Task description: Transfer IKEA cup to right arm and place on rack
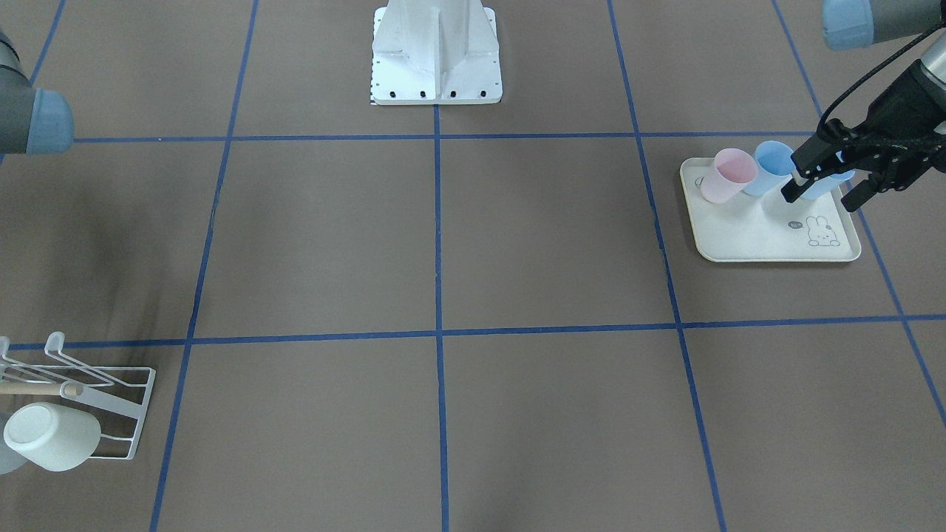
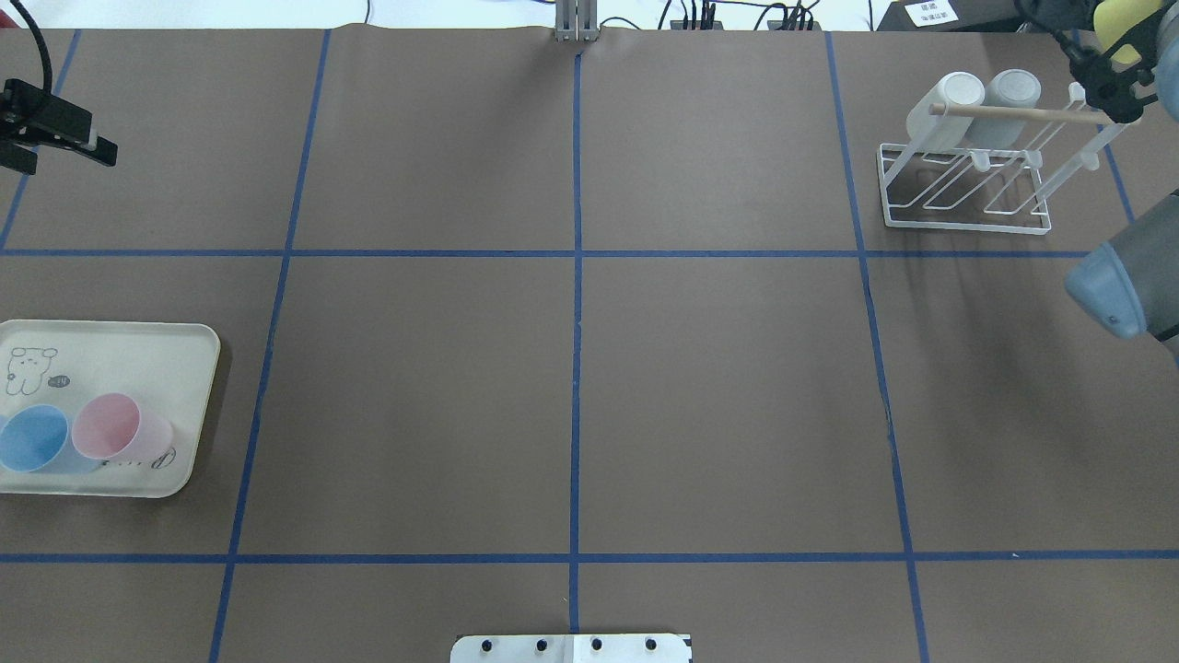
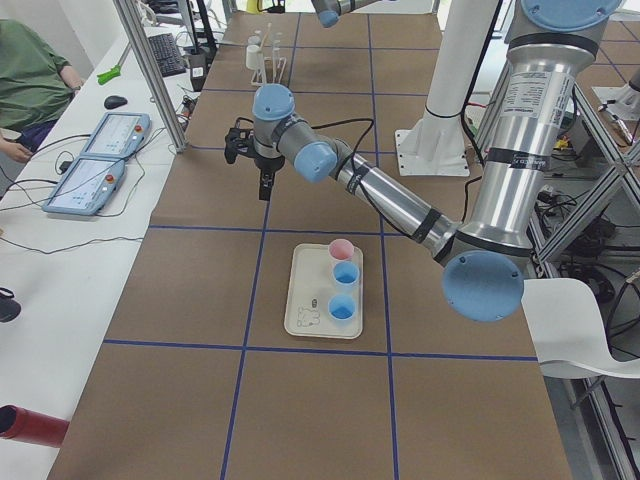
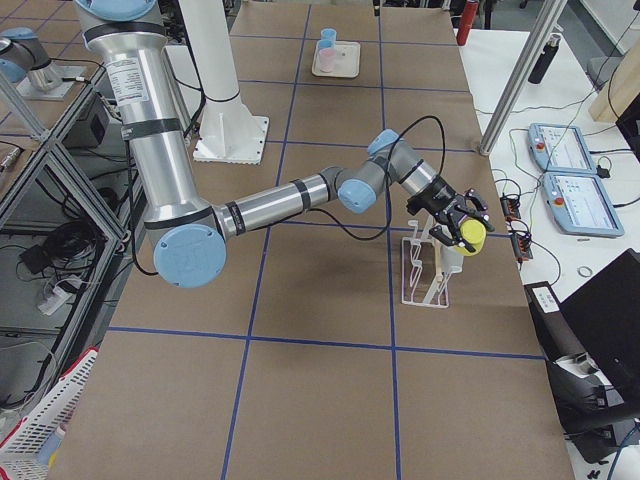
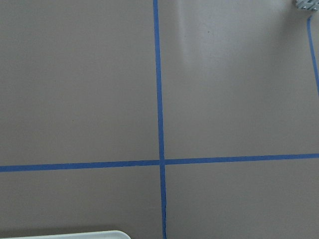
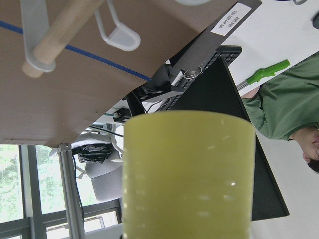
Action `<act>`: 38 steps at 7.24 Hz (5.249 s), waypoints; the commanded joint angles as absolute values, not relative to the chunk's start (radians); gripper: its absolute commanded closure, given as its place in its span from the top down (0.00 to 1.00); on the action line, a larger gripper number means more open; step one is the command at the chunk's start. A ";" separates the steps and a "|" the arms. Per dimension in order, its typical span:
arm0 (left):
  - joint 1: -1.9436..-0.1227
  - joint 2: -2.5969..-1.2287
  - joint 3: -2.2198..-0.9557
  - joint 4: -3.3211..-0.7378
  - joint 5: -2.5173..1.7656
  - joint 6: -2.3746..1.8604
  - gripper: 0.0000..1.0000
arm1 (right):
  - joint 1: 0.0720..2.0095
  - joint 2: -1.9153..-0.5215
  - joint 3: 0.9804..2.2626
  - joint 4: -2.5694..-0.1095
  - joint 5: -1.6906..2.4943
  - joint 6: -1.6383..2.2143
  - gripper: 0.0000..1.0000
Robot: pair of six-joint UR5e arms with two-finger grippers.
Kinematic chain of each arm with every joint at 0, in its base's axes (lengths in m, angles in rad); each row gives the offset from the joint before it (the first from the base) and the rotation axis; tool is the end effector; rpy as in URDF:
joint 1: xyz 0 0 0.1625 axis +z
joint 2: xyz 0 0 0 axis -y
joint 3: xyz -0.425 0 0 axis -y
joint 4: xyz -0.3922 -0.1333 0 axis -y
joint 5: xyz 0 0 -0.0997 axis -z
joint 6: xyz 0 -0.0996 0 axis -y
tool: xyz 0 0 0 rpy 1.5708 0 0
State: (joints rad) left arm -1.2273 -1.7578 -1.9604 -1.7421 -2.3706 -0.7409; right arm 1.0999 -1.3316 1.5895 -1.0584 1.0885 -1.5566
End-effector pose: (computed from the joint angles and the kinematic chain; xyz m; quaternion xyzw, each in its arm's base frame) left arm 0.1196 -0.5181 0.3493 0.1012 0.4841 -0.0298 0.8686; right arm -0.1181 -0.6276 0.4693 0.1980 0.3780 -0.7164 0.5519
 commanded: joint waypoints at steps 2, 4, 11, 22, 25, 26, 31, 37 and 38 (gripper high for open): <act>-1.226 -1.753 -1.960 -1.743 -2.378 -0.742 1.00 | 1.072 -1.302 1.476 -0.945 1.071 -1.588 0.21; -1.224 -1.753 -1.960 -1.744 -2.381 -0.742 1.00 | 1.010 -1.302 1.441 -0.945 0.974 -1.608 0.24; -1.221 -1.755 -1.962 -1.746 -2.381 -0.753 1.00 | 1.011 -1.324 1.431 -0.945 0.962 -1.652 0.36; -1.220 -1.756 -1.954 -1.749 -2.382 -0.753 1.00 | 1.008 -1.321 1.411 -0.945 0.950 -1.671 0.76; -1.221 -1.756 -1.951 -1.750 -2.382 -0.753 1.00 | 1.008 -1.310 1.423 -0.942 0.948 -1.663 0.98; -1.221 -1.756 -1.954 -1.749 -2.381 -0.753 1.00 | 1.009 -1.307 1.455 -0.946 0.954 -1.651 0.99; -1.213 -1.753 -1.967 -1.741 -2.336 -0.682 1.00 | 1.046 -1.341 1.623 -0.950 1.315 -0.883 0.99; -1.204 -1.480 -1.971 -1.817 -2.148 -0.400 1.00 | 1.010 -1.353 1.810 -0.954 1.675 0.312 0.99; -1.204 -1.420 -1.961 -1.885 -2.145 -0.403 1.00 | 1.000 -1.354 1.839 -0.978 1.701 0.343 1.00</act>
